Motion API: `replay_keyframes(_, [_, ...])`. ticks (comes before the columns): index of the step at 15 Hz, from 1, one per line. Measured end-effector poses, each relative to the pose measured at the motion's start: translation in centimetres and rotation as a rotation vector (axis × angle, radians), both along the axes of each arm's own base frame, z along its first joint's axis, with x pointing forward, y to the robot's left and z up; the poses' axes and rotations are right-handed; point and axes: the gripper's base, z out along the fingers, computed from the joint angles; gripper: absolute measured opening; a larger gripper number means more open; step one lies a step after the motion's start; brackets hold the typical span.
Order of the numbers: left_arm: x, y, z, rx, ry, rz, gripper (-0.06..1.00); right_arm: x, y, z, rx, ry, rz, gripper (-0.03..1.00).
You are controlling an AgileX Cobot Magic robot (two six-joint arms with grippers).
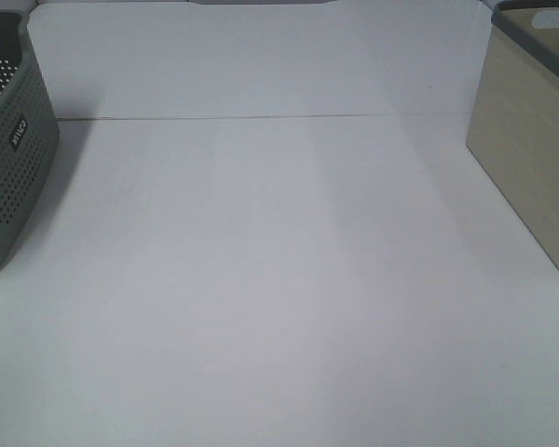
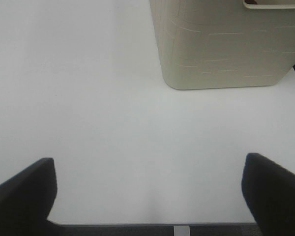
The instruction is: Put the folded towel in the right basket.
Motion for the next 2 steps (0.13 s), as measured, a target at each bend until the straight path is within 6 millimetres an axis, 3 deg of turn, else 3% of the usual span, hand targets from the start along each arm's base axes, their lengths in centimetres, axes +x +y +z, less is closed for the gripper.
replay_keyframes(2, [0.01,0.0,-0.03,0.0,0.001,0.0,0.0,0.0,0.0,0.0,0.0,0.0,0.0,0.98])
